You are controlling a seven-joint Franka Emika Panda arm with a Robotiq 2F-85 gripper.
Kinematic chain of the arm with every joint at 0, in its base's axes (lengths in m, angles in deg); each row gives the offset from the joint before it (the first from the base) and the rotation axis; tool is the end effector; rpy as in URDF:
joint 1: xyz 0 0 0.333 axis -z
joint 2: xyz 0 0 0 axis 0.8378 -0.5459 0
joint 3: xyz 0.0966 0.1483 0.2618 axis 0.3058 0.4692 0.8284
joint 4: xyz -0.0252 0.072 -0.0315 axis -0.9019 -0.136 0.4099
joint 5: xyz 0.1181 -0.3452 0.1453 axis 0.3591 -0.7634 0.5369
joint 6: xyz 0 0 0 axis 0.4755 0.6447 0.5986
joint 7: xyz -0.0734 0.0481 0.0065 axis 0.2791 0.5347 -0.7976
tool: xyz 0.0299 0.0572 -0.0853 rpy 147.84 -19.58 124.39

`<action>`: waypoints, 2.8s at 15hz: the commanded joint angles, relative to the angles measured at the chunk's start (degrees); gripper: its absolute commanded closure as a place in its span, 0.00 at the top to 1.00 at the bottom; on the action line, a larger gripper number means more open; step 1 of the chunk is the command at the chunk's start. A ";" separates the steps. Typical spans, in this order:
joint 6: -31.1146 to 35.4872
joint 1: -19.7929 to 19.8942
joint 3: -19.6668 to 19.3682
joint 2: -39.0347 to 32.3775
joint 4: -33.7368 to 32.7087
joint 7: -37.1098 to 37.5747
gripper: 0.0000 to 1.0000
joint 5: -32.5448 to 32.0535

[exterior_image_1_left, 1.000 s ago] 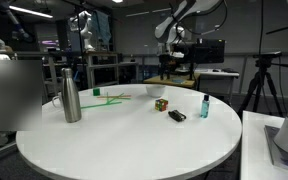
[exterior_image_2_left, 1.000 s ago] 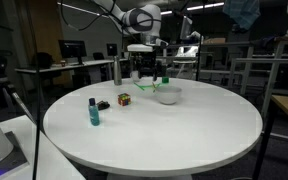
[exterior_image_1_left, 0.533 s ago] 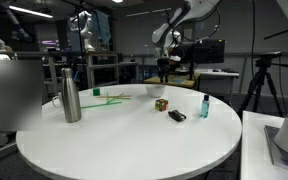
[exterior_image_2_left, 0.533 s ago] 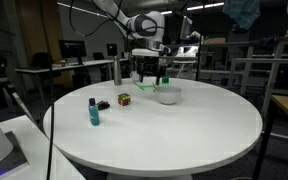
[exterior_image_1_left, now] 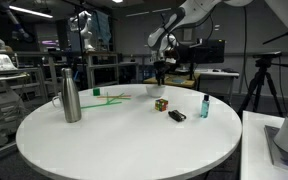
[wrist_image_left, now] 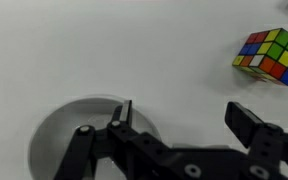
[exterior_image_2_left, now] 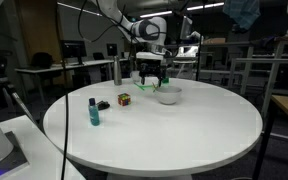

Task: Move the bowl to the left

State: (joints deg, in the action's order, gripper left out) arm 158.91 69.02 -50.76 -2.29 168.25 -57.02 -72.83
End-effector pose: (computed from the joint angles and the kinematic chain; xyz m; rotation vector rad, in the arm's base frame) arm 0.6582 -0.1790 0.2606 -3.0589 -0.3843 0.2470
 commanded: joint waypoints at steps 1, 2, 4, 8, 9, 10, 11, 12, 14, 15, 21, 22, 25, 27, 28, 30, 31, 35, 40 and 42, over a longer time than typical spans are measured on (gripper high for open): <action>-4.14 1.41 1.38 -3.16 -5.95 -2.22 1.00 -1.85; -4.09 1.41 1.35 -3.73 -6.52 -2.47 1.00 -2.18; -3.59 1.52 1.47 -4.55 -7.54 -3.20 1.00 -2.44; -2.71 1.98 1.98 -5.81 -9.18 -5.11 1.00 -1.60; -2.71 2.10 2.12 -6.09 -9.61 -5.49 1.00 -1.42; -2.68 2.19 2.28 -6.22 -9.91 -5.79 1.00 -1.28; -3.03 2.42 2.52 -6.50 -10.53 -6.34 1.00 -1.00; -3.21 2.73 2.91 -6.78 -11.08 -6.84 1.00 -0.63; -3.27 3.46 3.88 -7.10 -11.82 -7.81 1.00 0.66; -3.30 3.79 4.39 -7.13 -12.05 -8.41 1.00 1.23; -3.78 4.38 5.26 -7.96 -12.71 -11.47 1.00 2.30; -1.57 3.32 4.50 -6.34 -9.80 -9.46 1.00 1.50; -1.57 3.34 4.52 -6.88 -9.91 -9.70 1.00 1.48; -1.57 3.34 4.52 -6.88 -9.97 -9.71 1.00 1.48; -1.57 3.34 4.52 -6.88 -9.99 -9.71 1.00 1.48; -1.57 3.34 4.52 -6.88 -10.02 -9.71 1.00 1.48; -1.46 3.87 4.97 -7.38 -10.57 -10.50 1.00 2.19; -3.09 4.13 5.30 -8.85 -11.82 -11.85 1.00 2.05; -4.33 4.07 5.11 -10.95 -12.85 -14.00 1.00 1.13; -4.80 3.98 5.00 -11.66 -13.09 -14.61 1.00 0.99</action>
State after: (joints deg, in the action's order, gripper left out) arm 157.38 72.15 -46.36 -12.16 158.41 -69.60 -71.31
